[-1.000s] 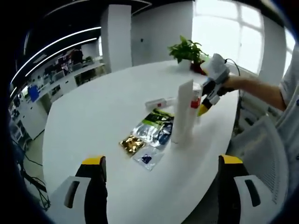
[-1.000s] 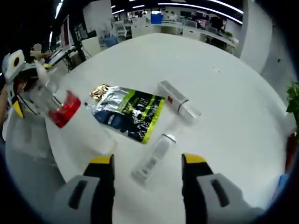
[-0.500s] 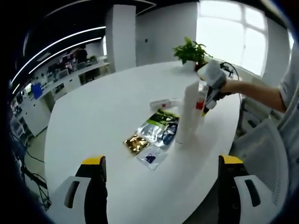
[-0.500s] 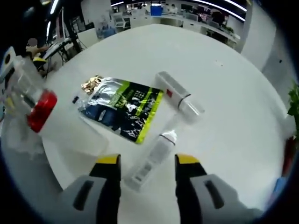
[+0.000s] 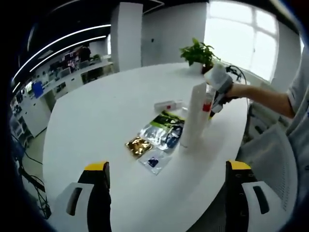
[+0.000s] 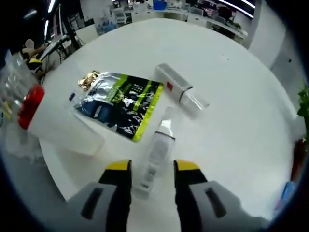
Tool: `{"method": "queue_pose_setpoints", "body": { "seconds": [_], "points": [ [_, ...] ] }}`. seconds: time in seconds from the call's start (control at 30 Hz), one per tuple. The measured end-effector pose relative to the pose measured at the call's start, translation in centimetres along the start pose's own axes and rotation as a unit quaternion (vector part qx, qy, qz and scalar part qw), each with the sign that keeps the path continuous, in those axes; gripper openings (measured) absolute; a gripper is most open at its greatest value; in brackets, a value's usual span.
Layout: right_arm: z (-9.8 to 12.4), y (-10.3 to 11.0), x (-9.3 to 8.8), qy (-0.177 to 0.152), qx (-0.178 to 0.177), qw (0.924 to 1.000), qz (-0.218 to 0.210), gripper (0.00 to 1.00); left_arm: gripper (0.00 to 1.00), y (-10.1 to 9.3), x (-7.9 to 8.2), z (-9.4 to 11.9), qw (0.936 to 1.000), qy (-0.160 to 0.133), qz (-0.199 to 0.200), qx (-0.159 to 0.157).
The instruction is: Arrange the skincare products in the storage area until every visible bottle or jar stands upright without overlapping.
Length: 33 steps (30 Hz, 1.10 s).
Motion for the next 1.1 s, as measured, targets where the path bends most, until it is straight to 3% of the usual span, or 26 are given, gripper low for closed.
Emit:
{"method": "queue_pose_setpoints", "body": {
  "seconds": [0.53, 0.77, 0.83, 0.9, 0.97, 1.1],
  "points": [
    [0.0, -0.8, -0.7, 0.001, -0.012, 0.9999, 0.004, 0.22, 0.97, -0.5, 0.0, -0.2, 1.0000, -0.001, -0.001, -0.008],
    [0.2, -0.4, -1.0, 0.001, 0.004, 0.9999, 0.014, 0.20, 0.97, -1.1, 0.0, -0.4, 0.9999, -0.002, 0.002, -0.012],
    [0.3, -0.5, -1.1, -0.007, 0.012, 0.9999, 0.004, 0.20, 0.97, -1.3, 0.0, -0.3, 0.9999, -0.002, 0.001, -0.013],
    [0.5, 0.0, -1.0, -0.032, 0.043, 0.9981, -0.032, 0.20, 0.97, -1.3, 0.0, -0.3, 0.9999, -0.002, 0.000, -0.012],
    [0.7, 0.3, -0.9, -0.054, 0.076, 0.9928, -0.074, 0.20, 0.97, -1.4, 0.0, -0.2, 1.0000, -0.003, 0.002, -0.009],
    [1.1, 0.5, -1.3, -0.071, 0.114, 0.9838, -0.118, 0.19, 0.97, -1.4, 0.1, 0.0, 0.9999, -0.005, 0.003, -0.008]
  ]
}}
Point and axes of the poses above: the point that each gripper's makers call its tool centre point, and the gripper's own axes: z roughly backward along the fingers, y roughly to its left, x roughly out of its top, the point moved 3 cm from there along z, roughly backward along the fingers, and after that the axes turned 15 degrees about -z, right-handed, at the moved point
